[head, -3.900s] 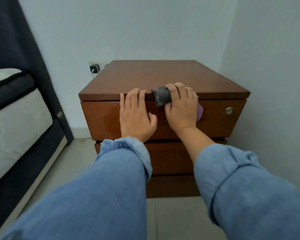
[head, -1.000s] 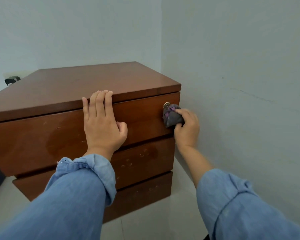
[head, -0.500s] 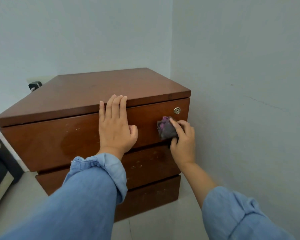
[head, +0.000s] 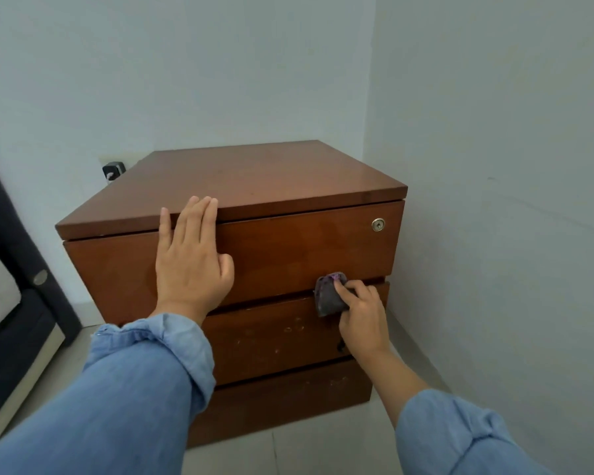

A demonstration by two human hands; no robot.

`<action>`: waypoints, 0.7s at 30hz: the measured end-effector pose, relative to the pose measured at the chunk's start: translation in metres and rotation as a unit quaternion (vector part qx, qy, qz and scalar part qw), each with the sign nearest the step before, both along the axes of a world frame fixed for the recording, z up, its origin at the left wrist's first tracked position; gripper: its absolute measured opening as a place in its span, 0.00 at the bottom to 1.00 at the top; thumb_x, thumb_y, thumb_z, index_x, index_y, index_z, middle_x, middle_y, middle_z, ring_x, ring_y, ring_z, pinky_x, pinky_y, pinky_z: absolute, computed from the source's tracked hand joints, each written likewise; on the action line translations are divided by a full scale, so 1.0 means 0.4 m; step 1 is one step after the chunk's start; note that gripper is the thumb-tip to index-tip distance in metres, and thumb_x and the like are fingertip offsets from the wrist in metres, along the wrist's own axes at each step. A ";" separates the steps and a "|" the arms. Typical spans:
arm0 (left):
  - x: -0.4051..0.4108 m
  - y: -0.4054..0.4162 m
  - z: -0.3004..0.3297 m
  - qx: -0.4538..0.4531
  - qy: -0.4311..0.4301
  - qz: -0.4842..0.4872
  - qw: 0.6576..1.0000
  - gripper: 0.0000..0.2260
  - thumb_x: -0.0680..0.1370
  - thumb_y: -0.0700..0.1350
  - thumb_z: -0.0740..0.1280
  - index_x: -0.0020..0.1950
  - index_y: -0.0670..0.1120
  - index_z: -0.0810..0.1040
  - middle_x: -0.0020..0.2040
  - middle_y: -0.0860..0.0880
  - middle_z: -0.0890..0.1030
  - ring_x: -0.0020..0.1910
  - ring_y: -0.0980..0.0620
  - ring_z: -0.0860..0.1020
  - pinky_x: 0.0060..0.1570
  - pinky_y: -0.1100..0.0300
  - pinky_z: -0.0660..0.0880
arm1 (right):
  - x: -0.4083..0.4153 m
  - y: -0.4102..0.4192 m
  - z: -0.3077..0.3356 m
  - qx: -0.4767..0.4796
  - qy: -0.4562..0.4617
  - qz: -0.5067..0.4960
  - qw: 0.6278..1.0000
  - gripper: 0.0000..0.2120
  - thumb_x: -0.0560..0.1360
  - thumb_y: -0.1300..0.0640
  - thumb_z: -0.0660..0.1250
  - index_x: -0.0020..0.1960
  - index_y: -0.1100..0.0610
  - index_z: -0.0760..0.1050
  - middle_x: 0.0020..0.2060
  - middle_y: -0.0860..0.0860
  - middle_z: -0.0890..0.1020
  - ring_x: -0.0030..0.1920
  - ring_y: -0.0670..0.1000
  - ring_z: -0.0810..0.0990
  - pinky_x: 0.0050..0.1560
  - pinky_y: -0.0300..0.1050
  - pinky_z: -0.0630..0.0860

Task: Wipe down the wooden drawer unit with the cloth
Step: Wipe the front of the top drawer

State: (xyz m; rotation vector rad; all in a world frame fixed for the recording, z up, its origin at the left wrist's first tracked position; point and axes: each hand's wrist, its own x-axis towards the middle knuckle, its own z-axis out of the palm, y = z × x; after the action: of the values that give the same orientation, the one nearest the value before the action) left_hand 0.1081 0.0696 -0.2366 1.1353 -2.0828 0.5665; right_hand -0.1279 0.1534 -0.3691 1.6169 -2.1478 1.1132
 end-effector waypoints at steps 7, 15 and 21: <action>0.101 -0.016 0.008 -0.010 0.031 0.037 0.999 0.31 0.70 0.44 0.56 0.74 0.40 0.62 0.72 0.41 0.67 0.75 0.45 0.60 0.75 0.44 0.46 | 0.107 -0.080 0.198 -0.182 0.088 -0.004 0.979 0.27 0.76 0.55 0.56 0.74 0.58 0.59 0.60 0.55 0.65 0.57 0.54 0.66 0.56 0.44 0.67; 0.246 -0.055 -0.015 -0.024 0.058 0.068 0.996 0.31 0.68 0.44 0.56 0.72 0.41 0.64 0.71 0.42 0.69 0.74 0.45 0.62 0.75 0.45 0.42 | 0.320 -0.231 0.156 -0.159 0.371 0.096 0.910 0.34 0.72 0.53 0.66 0.74 0.52 0.56 0.61 0.52 0.62 0.54 0.56 0.66 0.51 0.52 0.68; 0.267 -0.071 -0.024 -0.033 0.054 0.025 0.998 0.32 0.66 0.43 0.61 0.71 0.40 0.67 0.68 0.41 0.71 0.71 0.44 0.65 0.75 0.45 0.50 | 0.391 -0.247 0.031 -0.088 0.470 0.190 0.858 0.36 0.68 0.57 0.67 0.74 0.50 0.58 0.63 0.50 0.64 0.55 0.55 0.66 0.53 0.50 0.61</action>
State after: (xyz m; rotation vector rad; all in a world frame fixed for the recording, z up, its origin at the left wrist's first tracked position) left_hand 0.2147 0.0411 -0.2462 1.1579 -1.9343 0.5801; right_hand 0.0285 0.0545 -0.3566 1.9568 -1.0937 0.3842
